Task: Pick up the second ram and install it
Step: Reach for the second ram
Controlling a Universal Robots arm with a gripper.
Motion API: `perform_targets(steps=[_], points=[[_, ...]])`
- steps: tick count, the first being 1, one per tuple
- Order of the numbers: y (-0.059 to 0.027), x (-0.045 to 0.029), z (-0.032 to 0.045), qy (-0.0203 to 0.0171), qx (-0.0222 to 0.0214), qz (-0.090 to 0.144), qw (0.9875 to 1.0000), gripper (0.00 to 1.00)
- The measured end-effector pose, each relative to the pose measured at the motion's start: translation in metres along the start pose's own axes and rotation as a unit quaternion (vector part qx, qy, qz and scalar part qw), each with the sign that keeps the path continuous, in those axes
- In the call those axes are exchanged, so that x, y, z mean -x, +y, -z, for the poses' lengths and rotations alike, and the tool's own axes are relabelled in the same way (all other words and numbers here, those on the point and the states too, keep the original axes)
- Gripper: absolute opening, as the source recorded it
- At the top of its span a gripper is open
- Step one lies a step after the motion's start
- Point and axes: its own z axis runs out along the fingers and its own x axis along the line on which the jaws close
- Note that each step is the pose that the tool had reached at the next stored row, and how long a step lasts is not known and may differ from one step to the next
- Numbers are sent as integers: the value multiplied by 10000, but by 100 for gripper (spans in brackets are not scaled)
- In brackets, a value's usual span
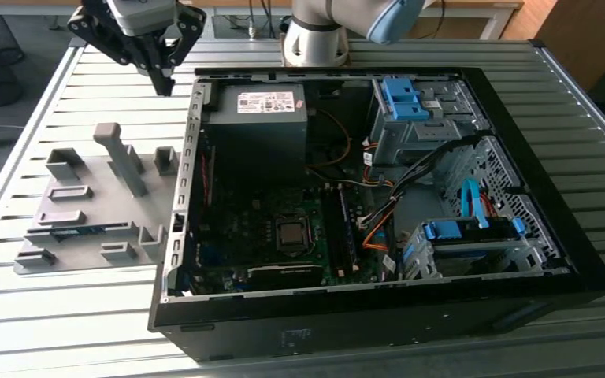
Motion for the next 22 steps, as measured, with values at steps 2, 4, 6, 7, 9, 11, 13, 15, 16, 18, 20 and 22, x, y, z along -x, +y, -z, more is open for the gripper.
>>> perform_targets(steps=[2,4,6,7,9,11,13,15,16,18,20,22], points=[[-1,-19,-1,0,0,0,10000,11],[-3,-38,-1,0,0,0,10000,11],[-5,-58,-2,-1,0,0,10000,11],[-5,-66,-2,0,0,0,10000,11],[-7,-84,-3,0,0,0,10000,11],[-8,-101,-3,0,0,0,10000,11],[-9,-119,-5,0,0,0,10000,11],[-11,-137,-5,0,0,0,10000,11],[-11,-146,-6,0,0,0,10000,11],[-13,-163,-6,0,0,0,10000,11],[-14,-182,-7,0,0,0,10000,11],[-16,-201,-8,0,0,0,10000,11]])
